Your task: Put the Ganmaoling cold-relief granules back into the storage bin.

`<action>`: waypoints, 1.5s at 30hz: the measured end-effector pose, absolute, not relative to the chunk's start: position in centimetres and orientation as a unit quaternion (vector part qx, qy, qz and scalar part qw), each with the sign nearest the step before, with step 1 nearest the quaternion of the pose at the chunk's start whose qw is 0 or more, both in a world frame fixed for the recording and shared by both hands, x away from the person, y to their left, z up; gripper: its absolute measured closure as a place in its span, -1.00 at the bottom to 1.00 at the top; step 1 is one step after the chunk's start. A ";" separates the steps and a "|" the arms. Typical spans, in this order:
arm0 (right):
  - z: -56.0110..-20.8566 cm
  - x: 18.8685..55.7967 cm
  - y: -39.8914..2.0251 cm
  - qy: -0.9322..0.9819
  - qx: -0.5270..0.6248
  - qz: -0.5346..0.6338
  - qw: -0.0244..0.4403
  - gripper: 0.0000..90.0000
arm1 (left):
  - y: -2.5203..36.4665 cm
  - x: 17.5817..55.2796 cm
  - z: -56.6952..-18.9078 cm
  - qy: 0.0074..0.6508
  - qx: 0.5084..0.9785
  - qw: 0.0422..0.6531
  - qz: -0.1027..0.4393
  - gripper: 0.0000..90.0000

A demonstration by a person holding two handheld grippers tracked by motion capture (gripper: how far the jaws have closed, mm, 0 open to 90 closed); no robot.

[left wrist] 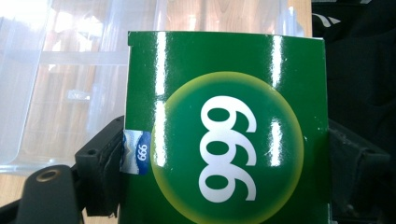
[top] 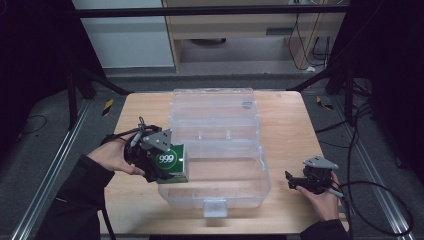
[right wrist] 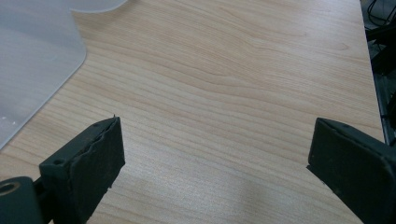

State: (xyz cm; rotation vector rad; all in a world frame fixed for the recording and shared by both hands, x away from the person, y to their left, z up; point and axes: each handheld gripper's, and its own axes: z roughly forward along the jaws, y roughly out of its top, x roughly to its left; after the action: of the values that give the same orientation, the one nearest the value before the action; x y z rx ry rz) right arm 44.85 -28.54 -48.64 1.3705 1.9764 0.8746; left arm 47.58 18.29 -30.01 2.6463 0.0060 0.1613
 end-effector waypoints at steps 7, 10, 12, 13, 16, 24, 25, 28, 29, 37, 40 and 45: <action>-48.7 44.9 -28.5 0.740 0.513 0.327 0.287 -0.91 | 17.5 48.0 -30.9 -0.003 0.969 0.240 0.054 -0.68; -48.7 44.9 -28.5 0.741 0.512 0.327 0.287 -0.91 | 17.4 48.2 -31.2 -0.008 0.970 0.237 0.051 -0.68; -48.7 44.9 -28.5 0.741 0.511 0.327 0.287 -0.91 | 17.3 48.3 -31.5 -0.008 0.970 0.236 0.050 -0.68; -48.7 44.9 -28.5 0.741 0.512 0.327 0.287 -0.91 | 17.2 48.3 -31.6 -0.008 0.971 0.235 0.050 -0.68; -48.7 44.9 -28.5 0.741 0.512 0.326 0.287 -0.91 | 17.1 48.4 -32.0 -0.010 0.971 0.233 0.047 -0.68; -48.7 44.9 -28.5 0.742 0.512 0.325 0.286 -0.91 | 16.7 48.6 -33.1 -0.013 0.973 0.226 0.040 -0.68; -48.7 44.9 -28.5 0.742 0.512 0.325 0.286 -0.91 | 16.7 48.6 -33.1 -0.013 0.973 0.226 0.040 -0.68; -48.7 44.9 -28.5 0.742 0.512 0.324 0.286 -0.91 | 16.6 48.7 -33.5 -0.013 0.974 0.223 0.036 -0.68; -48.7 44.9 -28.5 0.743 0.511 0.324 0.286 -0.91 | 16.6 48.7 -33.7 -0.012 0.974 0.223 0.034 -0.68; -48.8 45.0 -28.5 0.744 0.511 0.322 0.286 -0.92 | 16.3 48.9 -34.9 -0.012 0.975 0.219 0.025 -0.68; -48.8 45.0 -28.5 0.744 0.511 0.322 0.286 -0.92 | 16.1 49.1 -35.3 -0.016 0.977 0.212 0.022 -0.68; -48.8 45.0 -28.5 0.744 0.511 0.322 0.286 -0.92 | 16.0 49.2 -36.1 -0.016 0.979 0.204 0.019 -0.68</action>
State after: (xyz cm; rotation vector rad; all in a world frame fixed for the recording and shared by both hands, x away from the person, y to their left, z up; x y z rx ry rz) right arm 44.97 -28.49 -48.77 1.3667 1.9876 0.8598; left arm 49.20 15.97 -36.14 2.7289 -0.0437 0.0525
